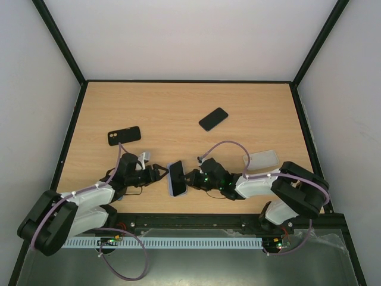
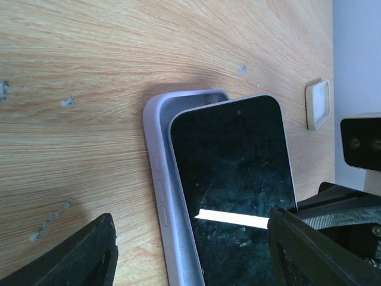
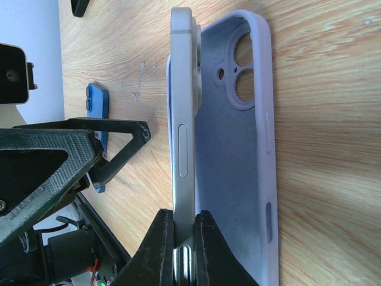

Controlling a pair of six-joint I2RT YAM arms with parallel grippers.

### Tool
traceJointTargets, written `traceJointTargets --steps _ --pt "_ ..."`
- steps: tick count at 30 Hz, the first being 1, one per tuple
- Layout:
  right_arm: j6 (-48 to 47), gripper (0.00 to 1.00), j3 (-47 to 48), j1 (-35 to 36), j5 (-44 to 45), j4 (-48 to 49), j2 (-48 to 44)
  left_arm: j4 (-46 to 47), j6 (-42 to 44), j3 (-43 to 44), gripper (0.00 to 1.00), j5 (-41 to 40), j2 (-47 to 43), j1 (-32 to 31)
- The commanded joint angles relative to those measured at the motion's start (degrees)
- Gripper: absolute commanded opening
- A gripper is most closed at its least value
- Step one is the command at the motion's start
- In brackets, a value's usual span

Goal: Put the phone into the phone case

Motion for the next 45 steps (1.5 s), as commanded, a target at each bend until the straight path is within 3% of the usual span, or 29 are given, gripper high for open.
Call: traceJointTargets --steps 1,11,28,34,40,45 --pt "1.07 0.02 1.56 0.13 0.25 4.14 1.81 5.59 -1.72 -0.88 0.64 0.6 3.24 -0.39" --pt "0.34 0.02 1.41 0.16 3.38 4.75 3.67 11.89 -4.34 -1.85 0.59 0.38 8.4 -2.91" --pt "-0.13 0.02 1.14 0.16 -0.31 8.07 10.59 16.55 -5.66 -1.6 0.41 -0.33 12.61 -4.64" --pt "-0.56 0.05 -0.03 0.05 -1.15 9.88 12.3 18.18 -5.92 -1.22 0.39 0.1 13.89 -4.83" --pt "-3.15 0.06 0.23 -0.44 1.26 5.61 9.53 16.52 -5.62 -1.28 0.35 -1.05 13.76 -4.82" --pt "-5.39 0.14 0.93 -0.56 4.0 0.65 6.43 15.54 -5.25 -1.15 0.34 -1.52 13.55 -4.81"
